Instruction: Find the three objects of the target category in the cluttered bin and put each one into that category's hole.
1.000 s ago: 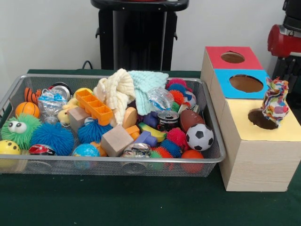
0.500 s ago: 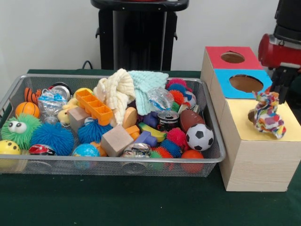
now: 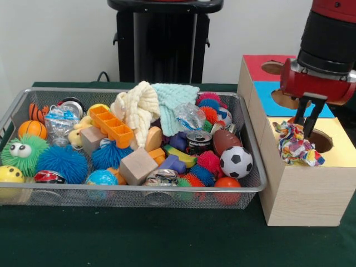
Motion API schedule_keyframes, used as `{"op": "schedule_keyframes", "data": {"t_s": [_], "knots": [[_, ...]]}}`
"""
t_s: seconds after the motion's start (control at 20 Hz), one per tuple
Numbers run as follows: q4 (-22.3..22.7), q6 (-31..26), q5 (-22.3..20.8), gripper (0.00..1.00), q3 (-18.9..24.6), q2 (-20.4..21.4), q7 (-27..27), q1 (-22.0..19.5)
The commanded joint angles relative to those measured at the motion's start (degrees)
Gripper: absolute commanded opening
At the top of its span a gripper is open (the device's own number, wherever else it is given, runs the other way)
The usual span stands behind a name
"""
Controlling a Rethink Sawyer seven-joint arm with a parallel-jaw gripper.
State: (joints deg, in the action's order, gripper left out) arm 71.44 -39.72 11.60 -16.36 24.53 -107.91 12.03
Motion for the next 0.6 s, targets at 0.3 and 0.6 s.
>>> {"op": "schedule_keyframes", "data": {"t_s": [0.3,0.6], "knots": [[0.90,-1.06,-0.07,0.00,3.32,-1.40,-9.81,0.71],[1.50,0.96,0.52,0.00,2.06,-2.01,-13.24,3.08]]}}
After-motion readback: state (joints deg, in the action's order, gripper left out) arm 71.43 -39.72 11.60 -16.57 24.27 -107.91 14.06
